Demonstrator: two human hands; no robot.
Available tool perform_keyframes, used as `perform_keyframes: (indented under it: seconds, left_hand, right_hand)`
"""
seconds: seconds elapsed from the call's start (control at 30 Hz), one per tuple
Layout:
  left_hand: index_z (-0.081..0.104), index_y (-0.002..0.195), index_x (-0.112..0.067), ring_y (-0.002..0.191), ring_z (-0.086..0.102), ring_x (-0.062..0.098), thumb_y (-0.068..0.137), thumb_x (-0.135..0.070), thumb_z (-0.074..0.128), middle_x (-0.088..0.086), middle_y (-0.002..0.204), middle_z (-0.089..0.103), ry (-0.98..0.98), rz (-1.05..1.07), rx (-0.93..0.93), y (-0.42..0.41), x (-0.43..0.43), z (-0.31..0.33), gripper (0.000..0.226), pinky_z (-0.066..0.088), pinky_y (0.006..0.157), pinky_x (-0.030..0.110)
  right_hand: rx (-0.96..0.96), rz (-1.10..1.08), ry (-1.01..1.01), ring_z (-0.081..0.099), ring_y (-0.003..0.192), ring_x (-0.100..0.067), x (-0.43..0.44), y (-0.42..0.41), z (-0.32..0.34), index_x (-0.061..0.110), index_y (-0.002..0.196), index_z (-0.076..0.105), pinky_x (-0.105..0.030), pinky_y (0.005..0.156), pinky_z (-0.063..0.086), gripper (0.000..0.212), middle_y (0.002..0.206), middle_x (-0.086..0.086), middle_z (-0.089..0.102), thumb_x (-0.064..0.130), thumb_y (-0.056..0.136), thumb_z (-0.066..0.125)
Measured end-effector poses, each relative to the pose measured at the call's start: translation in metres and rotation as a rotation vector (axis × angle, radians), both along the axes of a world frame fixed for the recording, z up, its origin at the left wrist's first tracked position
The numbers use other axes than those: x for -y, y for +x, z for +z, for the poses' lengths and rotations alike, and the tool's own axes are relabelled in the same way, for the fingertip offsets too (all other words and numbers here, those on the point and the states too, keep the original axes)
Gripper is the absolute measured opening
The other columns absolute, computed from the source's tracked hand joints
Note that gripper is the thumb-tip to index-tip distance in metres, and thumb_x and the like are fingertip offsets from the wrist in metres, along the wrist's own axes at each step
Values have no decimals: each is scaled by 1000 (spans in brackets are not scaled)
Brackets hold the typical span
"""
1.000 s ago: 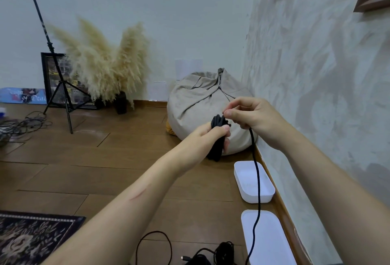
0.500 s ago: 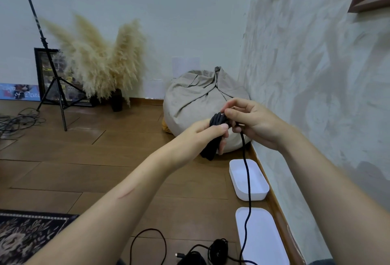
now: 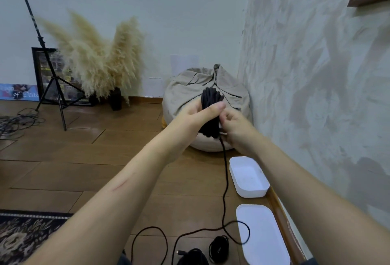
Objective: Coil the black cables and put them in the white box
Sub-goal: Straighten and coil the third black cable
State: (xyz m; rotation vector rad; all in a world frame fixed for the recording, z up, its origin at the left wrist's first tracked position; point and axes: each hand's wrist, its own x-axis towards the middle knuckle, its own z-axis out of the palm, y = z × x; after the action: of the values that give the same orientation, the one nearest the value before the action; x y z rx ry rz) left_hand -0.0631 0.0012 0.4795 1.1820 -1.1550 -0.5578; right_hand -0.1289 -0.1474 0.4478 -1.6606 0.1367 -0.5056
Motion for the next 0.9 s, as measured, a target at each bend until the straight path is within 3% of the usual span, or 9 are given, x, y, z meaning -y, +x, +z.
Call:
perform_keyframes:
  seconds: [0.1,0.23,0.37,0.47,0.53,0.6,0.77,0.83,0.9]
  left_hand:
    - [58,98,-9,84,55,28,94,-36,61,5,85,60,-37,106,-31,6,5,0,27,41,79,48]
    - [56,109,-10,84,60,9,100,-35,60,0,95,62,-36,363,14,18,15,-6,27,45,74,21]
    - [52,120,-9,111,60,19,100,-40,59,0,113,61,11,597,83,46,16,-19,38,45,90,32]
    - [49,127,-6,120,57,27,92,-55,55,10,125,60,115,667,168,56,12,-31,61,47,101,45]
    - [48,126,-7,119,57,26,89,-62,52,9,124,61,184,649,209,58,12,-39,66,48,99,46]
    - [49,117,-10,109,59,21,97,-54,54,1,110,61,225,611,227,61,14,-45,50,48,90,40]
    - [55,100,-12,84,59,8,107,-41,45,-1,89,62,155,389,115,49,16,-40,32,43,78,26]
    - [58,99,-16,78,60,9,107,-50,38,-4,81,64,168,272,81,36,21,-32,40,44,79,27]
    - [60,103,-16,66,63,12,87,-77,45,-7,73,66,151,165,-69,27,26,-28,64,48,77,40]
  right_hand:
    - [-124,-5,-110,53,63,-12,-16,5,-11,13,94,60,-21,59,46,20,82,-12,61,15,107,45]
    - [-195,20,-272,50,61,-13,-28,8,-5,17,89,65,-24,61,44,27,72,-3,62,25,107,46]
    - [-281,72,-471,38,50,-6,-32,5,1,-3,109,67,-16,49,32,30,60,3,48,19,106,47]
    - [-302,129,-599,36,53,-8,-32,0,13,-11,109,63,-17,51,30,31,62,0,45,16,104,51]
    - [-299,146,-579,37,54,-9,-30,-4,22,-12,107,64,-18,52,31,28,66,-6,45,13,103,51]
    - [-282,129,-536,41,51,-4,-27,-9,31,-12,106,64,-15,50,31,25,69,-11,44,8,103,49]
    - [-98,-80,-524,37,50,-4,-11,-13,43,4,91,74,-15,50,30,21,59,2,48,19,98,63]
    - [-2,-125,-500,38,52,-6,-7,-14,47,3,84,73,-14,51,31,22,56,3,47,21,95,67]
    - [67,-144,-450,39,51,-6,-7,-16,52,4,78,72,-13,51,31,21,52,6,47,19,92,71]
